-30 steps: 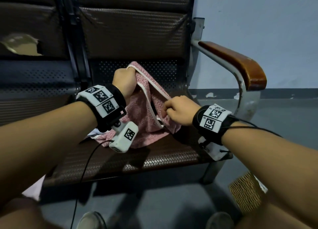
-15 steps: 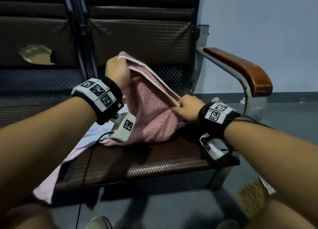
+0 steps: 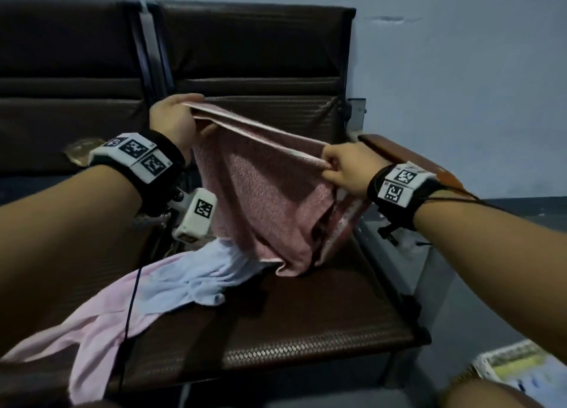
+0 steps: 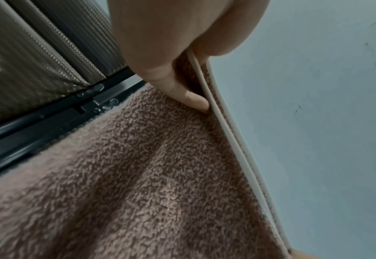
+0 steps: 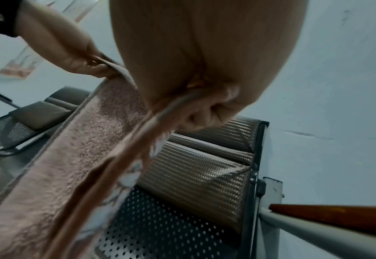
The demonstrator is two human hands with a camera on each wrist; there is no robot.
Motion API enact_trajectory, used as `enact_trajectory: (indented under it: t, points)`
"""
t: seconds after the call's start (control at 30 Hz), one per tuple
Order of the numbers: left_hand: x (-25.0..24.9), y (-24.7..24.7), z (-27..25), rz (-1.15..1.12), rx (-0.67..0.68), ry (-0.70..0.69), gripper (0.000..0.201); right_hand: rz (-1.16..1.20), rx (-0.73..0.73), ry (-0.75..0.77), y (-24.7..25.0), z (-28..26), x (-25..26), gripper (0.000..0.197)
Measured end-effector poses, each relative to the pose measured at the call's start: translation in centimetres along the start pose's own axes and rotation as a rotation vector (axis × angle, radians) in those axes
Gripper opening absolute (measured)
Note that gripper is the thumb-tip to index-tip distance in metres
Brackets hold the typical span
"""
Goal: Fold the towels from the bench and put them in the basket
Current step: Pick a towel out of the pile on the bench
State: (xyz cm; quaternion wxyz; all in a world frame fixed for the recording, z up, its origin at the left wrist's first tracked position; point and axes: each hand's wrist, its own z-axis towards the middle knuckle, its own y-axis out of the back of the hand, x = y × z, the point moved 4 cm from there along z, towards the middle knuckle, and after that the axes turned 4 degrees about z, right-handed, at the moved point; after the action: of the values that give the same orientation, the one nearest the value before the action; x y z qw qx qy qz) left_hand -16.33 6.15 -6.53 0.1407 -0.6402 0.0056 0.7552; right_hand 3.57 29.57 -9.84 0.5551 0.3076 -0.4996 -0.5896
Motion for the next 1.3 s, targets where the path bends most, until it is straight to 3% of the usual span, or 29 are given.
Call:
enact_trajectory:
  t: [0.1, 0.2, 0.3, 0.43, 0.5, 0.6, 0.7, 0.77, 0.9, 1.0, 1.07, 1.13, 1.23, 1.3]
  points:
    - [-1.2, 0.1, 0.2, 0.115, 0.033, -0.041, 0.033, 0.002, -0.083, -0.074, 1.0, 0.2, -0.9, 0.03]
    - [-2.3, 0.9, 0.4, 0.239, 0.048, -0.045, 0.023, 0.033, -0.069, -0.157, 2.4, 1.0, -1.4, 0.039]
    - [-2.9, 2.0, 0.8, 0.451, 0.043, -0.013, 0.04, 0.04, -0.101, -0.097, 3.8, 1.1, -0.9, 0.029]
    - [-3.0, 3.0, -0.7, 0.653, -0.031, -0.15, 0.047, 0.051, -0.103, -0.08, 5.0, 0.5, -0.8, 0.011]
    - [-2.0, 3.1, -1.1, 0.591, -0.019, -0.131, 0.045, 0.075, -0.102, -0.08, 5.3, 0.2, -0.9, 0.018]
    - [-1.2, 2.8, -1.9, 0.297, 0.043, -0.056, 0.032, 0.168, -0.129, -0.069, 6.0, -0.7, 0.2, 0.032]
    - [-1.0, 1.9, -3.6, -0.033, 0.231, 0.066, 0.014, 0.2, -0.089, -0.125, 6.9, -1.1, 0.6, 0.045]
    - [-1.3, 1.6, -3.9, 0.008, 0.297, 0.049, 0.014, 0.128, -0.011, -0.194, 7.2, -1.1, 0.7, 0.025]
    - [-1.9, 1.5, -3.6, 0.19, 0.299, -0.049, 0.014, 0.176, -0.033, -0.318, 8.2, -1.6, 1.2, 0.027]
    - [-1.3, 1.7, -2.7, 0.263, 0.209, -0.039, 0.021, 0.228, -0.068, -0.326, 8.4, -1.7, 1.4, 0.033]
    - [-1.0, 2.2, -1.8, 0.445, 0.097, -0.092, 0.026, 0.353, -0.057, -0.373, 8.0, -1.7, 1.1, 0.05]
    - [-0.9, 2.2, -1.6, 0.632, 0.007, -0.155, 0.033, 0.469, -0.047, -0.417, 7.6, -1.5, 0.8, 0.051]
    - [-0.8, 1.1, -2.4, 0.588, -0.074, -0.136, 0.043, 0.544, -0.05, -0.471, 7.1, -0.9, 1.3, 0.05]
    - [-0.8, -0.3, -3.1, 0.478, -0.08, -0.122, 0.049, 0.652, -0.042, -0.494, 6.7, -0.6, 1.9, 0.037]
